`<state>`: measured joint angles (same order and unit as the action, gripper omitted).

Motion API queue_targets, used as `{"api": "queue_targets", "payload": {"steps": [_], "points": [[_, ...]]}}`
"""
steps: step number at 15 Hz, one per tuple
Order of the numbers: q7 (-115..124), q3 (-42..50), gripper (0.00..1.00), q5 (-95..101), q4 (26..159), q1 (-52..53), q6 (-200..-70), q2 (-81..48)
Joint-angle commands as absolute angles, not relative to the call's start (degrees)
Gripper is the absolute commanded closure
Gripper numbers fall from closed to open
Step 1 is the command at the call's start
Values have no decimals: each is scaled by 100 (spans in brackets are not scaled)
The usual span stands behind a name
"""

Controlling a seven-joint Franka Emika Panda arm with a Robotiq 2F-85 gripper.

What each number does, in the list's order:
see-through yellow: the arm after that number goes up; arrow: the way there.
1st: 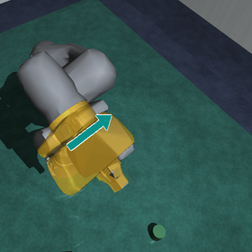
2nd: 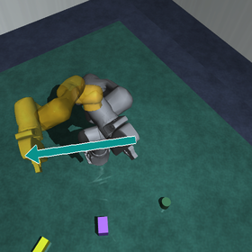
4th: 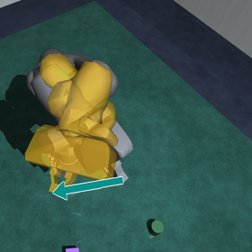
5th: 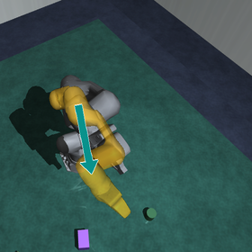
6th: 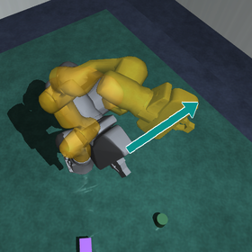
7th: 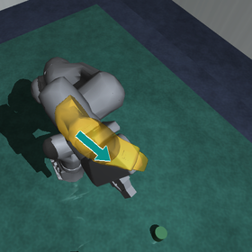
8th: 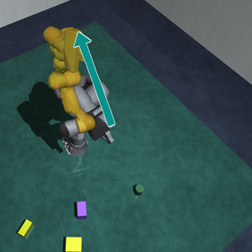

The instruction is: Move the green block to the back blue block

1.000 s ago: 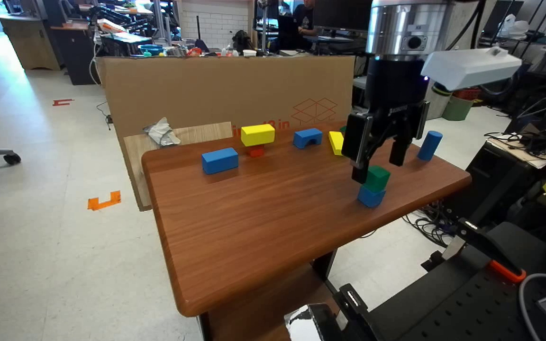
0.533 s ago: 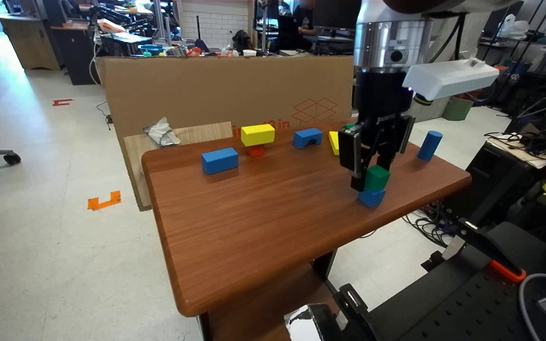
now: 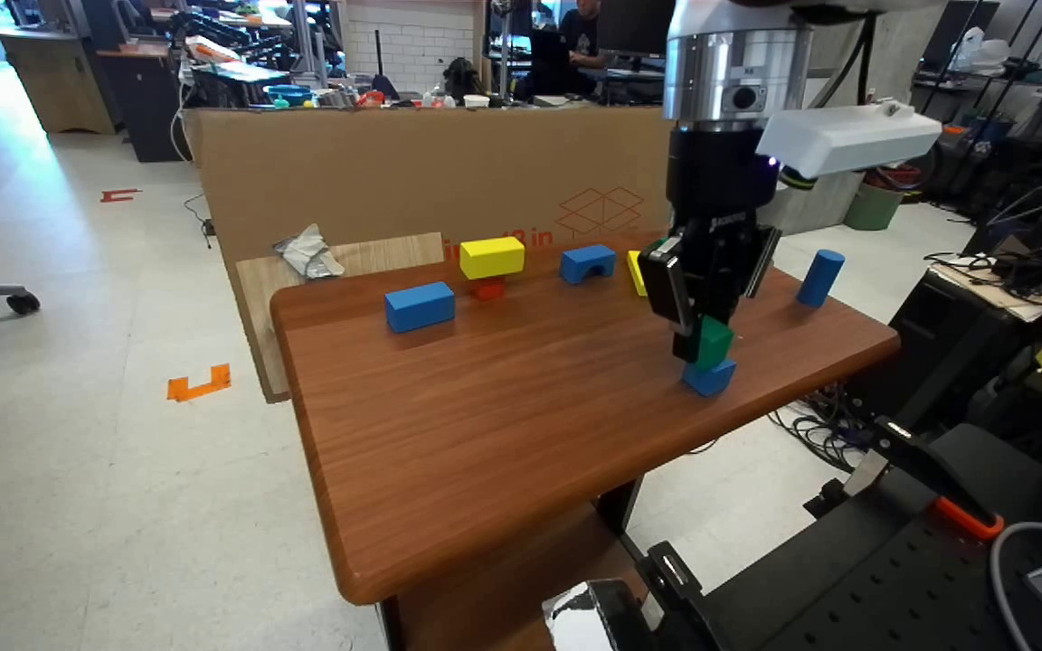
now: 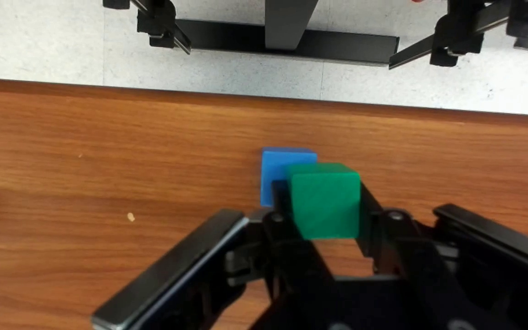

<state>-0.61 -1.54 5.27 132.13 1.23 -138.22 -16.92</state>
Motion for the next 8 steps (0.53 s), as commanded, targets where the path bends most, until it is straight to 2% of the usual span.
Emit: {"api": "queue_targets", "payload": {"steps": [1, 8], "points": [[-199, -198, 91, 185, 13158, 51, -13599, -1499], [-45, -101, 91, 126, 12282, 101, -13127, -1291]]}}
